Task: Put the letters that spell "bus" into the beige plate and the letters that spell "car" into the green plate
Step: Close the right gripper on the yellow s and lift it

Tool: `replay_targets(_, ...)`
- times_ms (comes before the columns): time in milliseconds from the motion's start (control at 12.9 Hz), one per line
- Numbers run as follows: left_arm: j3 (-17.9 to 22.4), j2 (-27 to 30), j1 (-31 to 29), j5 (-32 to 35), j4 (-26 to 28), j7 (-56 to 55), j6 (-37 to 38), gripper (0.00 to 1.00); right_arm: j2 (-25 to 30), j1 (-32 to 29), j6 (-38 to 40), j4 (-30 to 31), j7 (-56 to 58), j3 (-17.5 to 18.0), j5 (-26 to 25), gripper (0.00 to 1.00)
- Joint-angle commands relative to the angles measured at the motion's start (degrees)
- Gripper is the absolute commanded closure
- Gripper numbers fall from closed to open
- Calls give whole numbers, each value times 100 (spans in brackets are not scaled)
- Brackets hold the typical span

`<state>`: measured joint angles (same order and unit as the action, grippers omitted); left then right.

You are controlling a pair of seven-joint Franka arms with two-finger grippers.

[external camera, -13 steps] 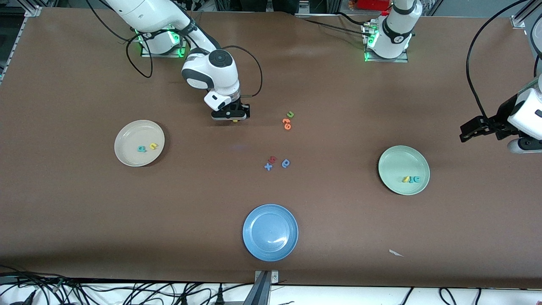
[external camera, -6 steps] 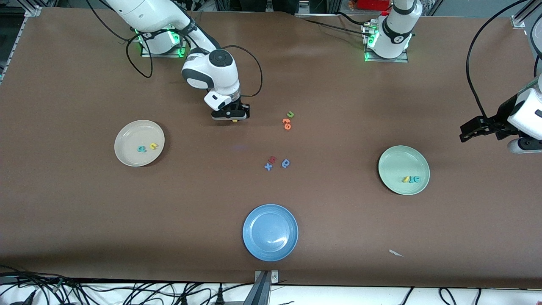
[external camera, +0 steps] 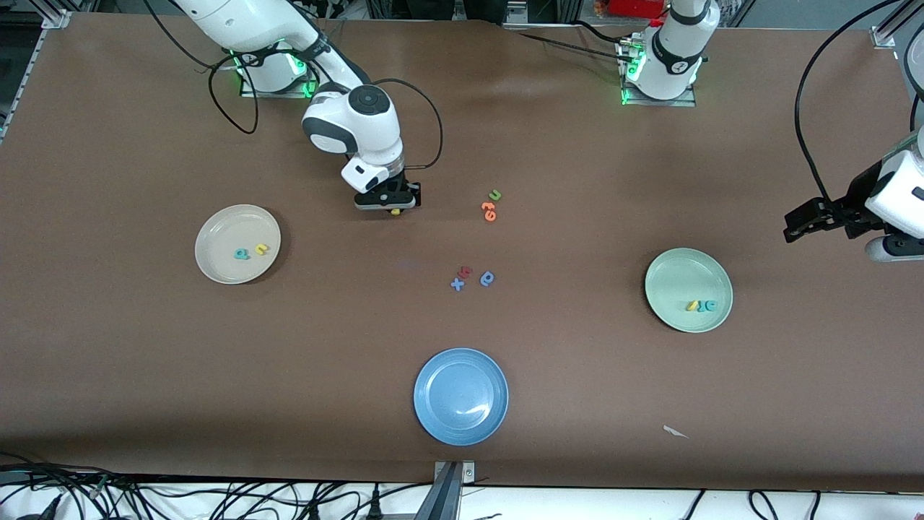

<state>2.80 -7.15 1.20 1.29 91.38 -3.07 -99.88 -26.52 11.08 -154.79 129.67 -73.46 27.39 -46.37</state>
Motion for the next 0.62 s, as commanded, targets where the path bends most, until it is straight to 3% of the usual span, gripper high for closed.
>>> replay_targets(0,19,29,20,-129,20,35,-40,0,375,-403,89,260,506,47,-101,98)
replay_targets(542,19,29,20,-129,20,35,-40,0,1122,-1581,194,936,2649,47,-92,98)
